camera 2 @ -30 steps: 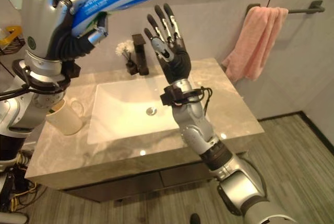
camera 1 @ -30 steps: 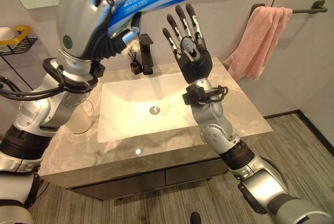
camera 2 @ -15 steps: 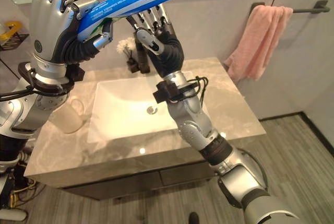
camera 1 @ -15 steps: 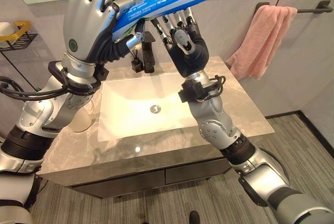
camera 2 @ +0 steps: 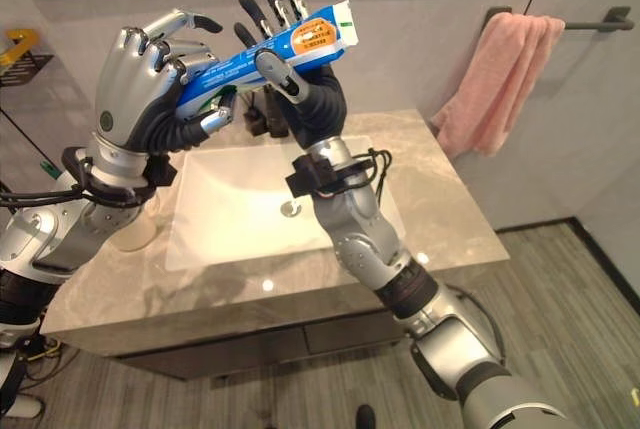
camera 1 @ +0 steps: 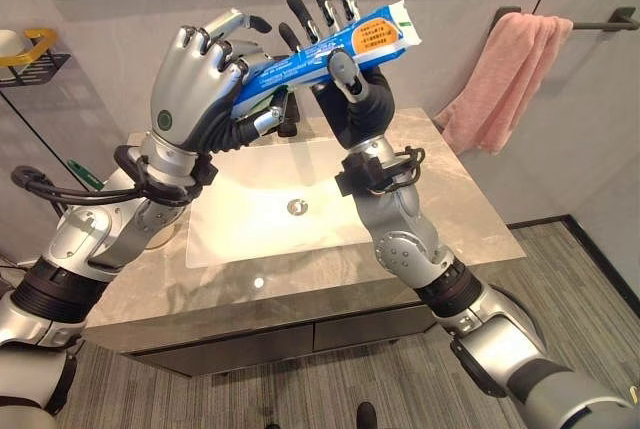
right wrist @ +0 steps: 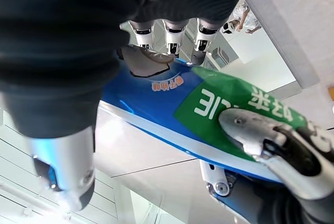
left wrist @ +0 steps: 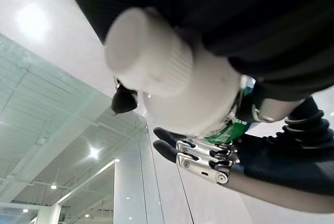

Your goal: Put brush and paste in cup on sink, flatten towel.

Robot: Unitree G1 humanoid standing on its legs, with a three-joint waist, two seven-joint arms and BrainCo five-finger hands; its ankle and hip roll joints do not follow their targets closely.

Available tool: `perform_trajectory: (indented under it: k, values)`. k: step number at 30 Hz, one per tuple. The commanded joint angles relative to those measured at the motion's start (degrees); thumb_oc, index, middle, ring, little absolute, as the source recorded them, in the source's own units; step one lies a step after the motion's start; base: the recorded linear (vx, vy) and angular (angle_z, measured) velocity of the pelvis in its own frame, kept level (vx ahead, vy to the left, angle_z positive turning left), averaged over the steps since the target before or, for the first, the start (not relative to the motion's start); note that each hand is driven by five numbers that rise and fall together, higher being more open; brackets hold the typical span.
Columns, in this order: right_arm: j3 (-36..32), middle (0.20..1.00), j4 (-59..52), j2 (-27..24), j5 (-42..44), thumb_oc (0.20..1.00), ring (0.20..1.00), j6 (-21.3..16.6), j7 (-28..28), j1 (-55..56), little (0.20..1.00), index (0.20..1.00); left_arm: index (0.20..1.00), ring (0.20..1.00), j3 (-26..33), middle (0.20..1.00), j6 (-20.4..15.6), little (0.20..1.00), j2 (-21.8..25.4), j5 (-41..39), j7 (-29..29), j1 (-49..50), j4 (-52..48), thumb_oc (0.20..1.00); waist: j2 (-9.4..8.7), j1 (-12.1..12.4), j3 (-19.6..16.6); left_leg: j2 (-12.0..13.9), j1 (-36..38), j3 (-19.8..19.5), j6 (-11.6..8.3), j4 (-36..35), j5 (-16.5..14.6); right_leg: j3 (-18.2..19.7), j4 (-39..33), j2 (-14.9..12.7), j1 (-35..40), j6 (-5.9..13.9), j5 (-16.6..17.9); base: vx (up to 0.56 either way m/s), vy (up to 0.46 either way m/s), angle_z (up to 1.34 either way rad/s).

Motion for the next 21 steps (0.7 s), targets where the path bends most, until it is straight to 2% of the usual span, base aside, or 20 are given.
perform_trajectory:
  k: [1,11,12,15,16,21]
  values:
    - [-1.39,0.200,-0.63,2.41,-1.51,0.200,0.200,-2.60,-0.06,-6.80,0.200,0.200,0.200,0.200,0.20,0.200,0.09,0.200,2.33,-3.99,0.12,-1.59,-0.37,0.200,-3.12,0.49,-1.75,1.04,-0.01,1.54,-0.69,0.18,-0.83,0.30,-0.04,-6.08,4.83,4.17,-3.71,0.00,0.000,0.00]
    - [-3.20,0.200,-0.71,4.11,-1.82,0.200,0.200,-3.93,-1.68,-4.32,0.200,0.200,0.200,0.200,2.07,0.200,0.72,0.200,0.15,-3.91,1.47,-0.36,-0.78,0.200,-2.70,0.55,-1.74,1.09,-0.29,1.16,-0.77,0.18,-0.69,-0.21,-0.04,-6.17,5.06,3.93,-3.94,0.00,0.000,0.00]
    - [-4.06,0.200,-0.82,4.73,-2.30,0.200,0.200,-4.52,-2.52,-3.86,0.200,0.200,0.460,0.460,2.73,0.460,0.73,0.460,-0.51,-3.89,1.95,0.06,-1.11,0.460,-2.59,0.62,-1.66,1.05,-0.31,1.03,-0.76,0.18,-0.65,-0.50,-0.04,-6.19,5.13,3.92,-3.95,0.00,0.000,0.00]
    - [-5.01,0.200,-0.83,5.36,-2.74,0.200,0.200,-5.10,-3.38,-3.57,0.200,0.200,0.564,0.564,3.48,0.564,0.88,0.564,-1.11,-3.79,2.43,0.70,-1.43,0.564,-2.49,0.74,-1.58,0.99,-0.41,0.85,-0.75,0.18,-0.60,-0.62,-0.04,-6.22,5.21,3.84,-4.00,0.00,-0.001,0.02]
    - [-6.29,0.200,-1.13,6.04,-3.67,0.200,0.200,-6.02,-4.72,-3.11,0.200,0.200,1.000,1.000,4.79,1.000,1.12,1.000,-2.02,-4.08,2.78,2.24,-2.20,1.000,-2.36,0.97,-1.62,0.93,-0.48,0.50,-0.72,0.18,-0.59,-0.90,-0.04,-6.33,5.39,3.81,-4.02,0.00,0.000,0.00]
    - [-8.49,0.200,-1.64,7.37,-5.64,0.200,0.200,-7.12,-7.11,-2.75,0.200,0.200,1.000,1.000,7.32,1.000,2.37,1.000,-4.56,-3.43,4.85,4.21,-3.93,1.000,-2.27,1.61,-1.40,0.75,-0.79,-0.14,-0.64,0.18,-0.58,-1.41,-0.04,-6.42,5.57,3.67,-4.21,0.00,-0.004,0.02]
